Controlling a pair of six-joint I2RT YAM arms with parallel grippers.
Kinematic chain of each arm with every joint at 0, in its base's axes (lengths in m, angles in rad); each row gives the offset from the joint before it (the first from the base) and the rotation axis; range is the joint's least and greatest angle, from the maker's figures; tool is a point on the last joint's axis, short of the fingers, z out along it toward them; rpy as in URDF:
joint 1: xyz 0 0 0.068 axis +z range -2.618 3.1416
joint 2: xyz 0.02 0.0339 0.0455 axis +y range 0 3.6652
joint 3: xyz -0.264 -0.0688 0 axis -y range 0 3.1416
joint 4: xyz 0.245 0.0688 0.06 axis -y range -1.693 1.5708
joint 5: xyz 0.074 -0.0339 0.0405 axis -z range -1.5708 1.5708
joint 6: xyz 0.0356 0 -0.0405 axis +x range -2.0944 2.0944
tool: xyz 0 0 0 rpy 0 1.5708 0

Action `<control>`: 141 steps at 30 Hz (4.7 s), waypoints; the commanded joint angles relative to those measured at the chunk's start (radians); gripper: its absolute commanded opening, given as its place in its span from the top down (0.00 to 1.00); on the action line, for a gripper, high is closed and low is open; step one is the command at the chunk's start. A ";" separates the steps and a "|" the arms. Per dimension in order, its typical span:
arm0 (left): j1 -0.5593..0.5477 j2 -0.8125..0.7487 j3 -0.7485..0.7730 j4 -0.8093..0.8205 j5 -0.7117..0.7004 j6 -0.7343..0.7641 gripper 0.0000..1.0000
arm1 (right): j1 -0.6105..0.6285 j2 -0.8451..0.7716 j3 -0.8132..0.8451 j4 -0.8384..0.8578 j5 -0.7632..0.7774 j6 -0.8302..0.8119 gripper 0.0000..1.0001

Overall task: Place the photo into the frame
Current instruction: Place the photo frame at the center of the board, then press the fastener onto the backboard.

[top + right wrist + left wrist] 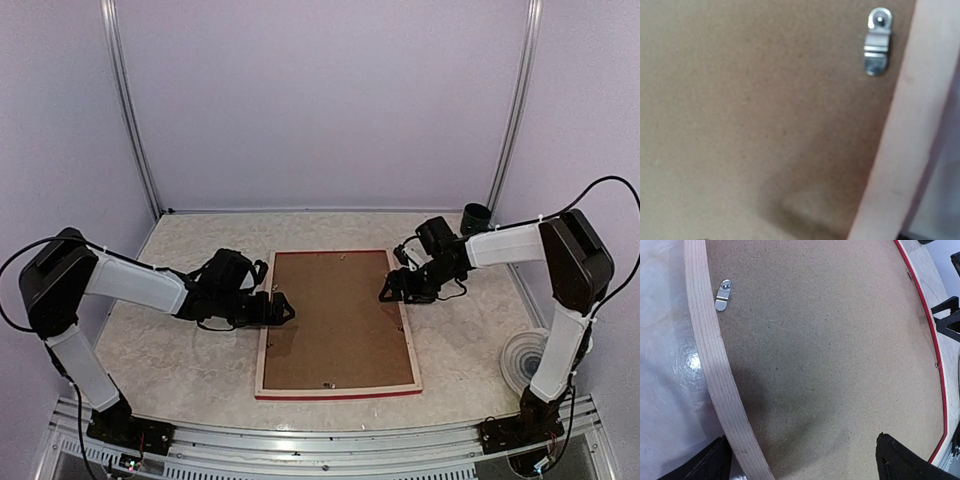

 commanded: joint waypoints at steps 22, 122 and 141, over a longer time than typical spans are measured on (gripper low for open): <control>0.168 0.183 0.299 -0.189 -0.059 0.174 0.08 | 0.001 0.053 0.188 -0.123 0.136 -0.071 0.15; 0.138 0.308 0.527 -0.407 -0.215 0.352 0.38 | 0.001 0.076 0.162 -0.098 0.081 -0.077 0.20; 0.153 0.347 0.576 -0.478 -0.224 0.409 0.46 | 0.003 0.103 0.161 -0.128 0.072 -0.089 0.23</control>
